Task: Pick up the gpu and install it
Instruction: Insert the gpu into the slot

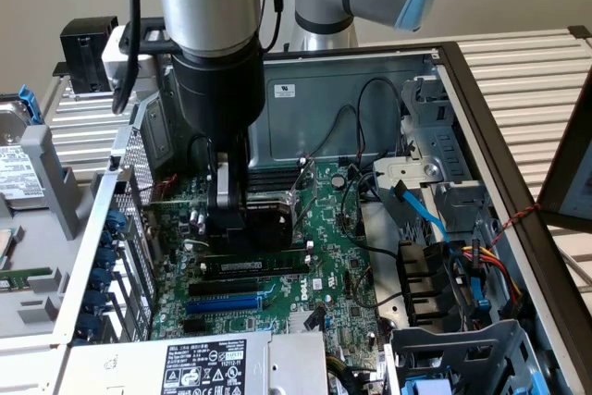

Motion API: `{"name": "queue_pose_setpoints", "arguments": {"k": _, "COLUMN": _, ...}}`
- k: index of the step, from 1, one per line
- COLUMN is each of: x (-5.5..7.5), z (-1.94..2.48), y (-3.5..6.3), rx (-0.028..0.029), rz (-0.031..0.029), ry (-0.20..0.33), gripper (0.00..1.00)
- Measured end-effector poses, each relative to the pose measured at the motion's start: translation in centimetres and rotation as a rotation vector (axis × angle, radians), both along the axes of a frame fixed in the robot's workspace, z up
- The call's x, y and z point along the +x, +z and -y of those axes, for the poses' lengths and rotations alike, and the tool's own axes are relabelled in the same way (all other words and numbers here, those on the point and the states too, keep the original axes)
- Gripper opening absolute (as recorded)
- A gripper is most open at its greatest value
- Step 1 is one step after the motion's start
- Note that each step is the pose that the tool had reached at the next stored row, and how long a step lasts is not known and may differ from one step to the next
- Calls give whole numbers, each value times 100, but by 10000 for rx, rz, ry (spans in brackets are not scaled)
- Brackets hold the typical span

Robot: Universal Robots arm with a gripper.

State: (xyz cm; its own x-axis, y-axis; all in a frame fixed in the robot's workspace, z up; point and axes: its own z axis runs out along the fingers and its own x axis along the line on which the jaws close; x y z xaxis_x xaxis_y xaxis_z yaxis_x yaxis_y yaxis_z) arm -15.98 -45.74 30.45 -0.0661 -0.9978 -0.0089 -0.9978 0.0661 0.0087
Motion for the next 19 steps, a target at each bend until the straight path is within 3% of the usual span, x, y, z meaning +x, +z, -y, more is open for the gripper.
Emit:
{"name": "queue_pose_setpoints", "arguments": {"k": 13, "x": -1, "z": 7, "y": -27, "rx": 7, "rz": -20, "ry": 2, "gripper": 27}}
{"name": "queue_pose_setpoints", "arguments": {"k": 15, "x": -1, "z": -2, "y": -34, "rx": -40, "rz": -21, "ry": 2, "gripper": 27}}
{"name": "queue_pose_setpoints", "arguments": {"k": 18, "x": -1, "z": -41, "y": -40, "rx": -199, "rz": -20, "ry": 22, "gripper": 27}}
{"name": "queue_pose_setpoints", "arguments": {"k": 19, "x": -1, "z": -56, "y": -41, "rx": -223, "rz": -20, "ry": 45, "gripper": 27}}
